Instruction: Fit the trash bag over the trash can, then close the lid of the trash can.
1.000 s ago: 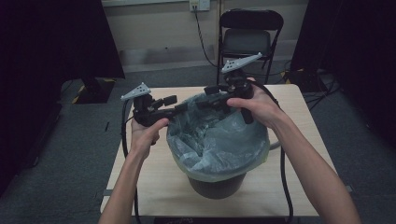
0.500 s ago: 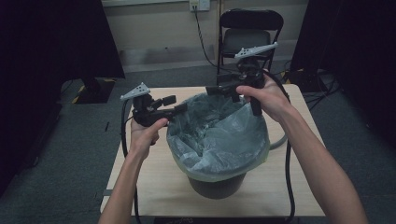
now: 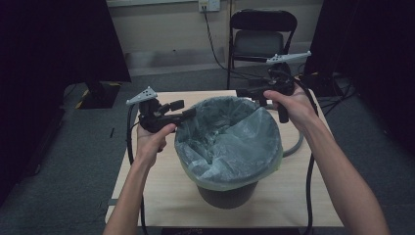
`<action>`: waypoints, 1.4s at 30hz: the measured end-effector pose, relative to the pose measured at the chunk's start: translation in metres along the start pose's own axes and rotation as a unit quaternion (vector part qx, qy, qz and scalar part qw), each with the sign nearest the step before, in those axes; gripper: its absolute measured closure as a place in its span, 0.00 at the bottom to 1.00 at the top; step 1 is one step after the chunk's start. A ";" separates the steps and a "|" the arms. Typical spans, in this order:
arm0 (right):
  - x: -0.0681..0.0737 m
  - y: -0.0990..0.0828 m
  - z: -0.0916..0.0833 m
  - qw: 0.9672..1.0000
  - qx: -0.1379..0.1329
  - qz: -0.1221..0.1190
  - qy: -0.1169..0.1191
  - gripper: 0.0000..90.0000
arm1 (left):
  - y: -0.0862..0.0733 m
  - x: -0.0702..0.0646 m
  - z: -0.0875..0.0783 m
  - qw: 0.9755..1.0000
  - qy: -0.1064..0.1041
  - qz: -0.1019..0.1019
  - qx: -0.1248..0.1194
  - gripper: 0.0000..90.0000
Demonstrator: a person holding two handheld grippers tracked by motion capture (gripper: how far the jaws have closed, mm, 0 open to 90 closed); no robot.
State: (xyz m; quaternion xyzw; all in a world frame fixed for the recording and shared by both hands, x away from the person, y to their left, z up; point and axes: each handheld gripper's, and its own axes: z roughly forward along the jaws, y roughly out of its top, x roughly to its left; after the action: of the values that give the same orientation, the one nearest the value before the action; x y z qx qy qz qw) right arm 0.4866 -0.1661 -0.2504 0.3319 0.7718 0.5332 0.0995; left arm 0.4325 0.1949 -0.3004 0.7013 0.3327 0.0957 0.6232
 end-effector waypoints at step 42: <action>-0.129 -0.190 -0.030 0.948 0.132 0.164 -0.240 0.50 | -0.052 0.047 -0.027 0.994 0.085 -0.025 0.060 0.33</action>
State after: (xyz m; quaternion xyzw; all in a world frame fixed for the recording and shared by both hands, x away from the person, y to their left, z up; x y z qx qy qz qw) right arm 0.4926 -0.3085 -0.4325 0.5822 0.7234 0.3403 0.1482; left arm 0.4355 0.2449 -0.3568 0.7182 0.4073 0.1195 0.5514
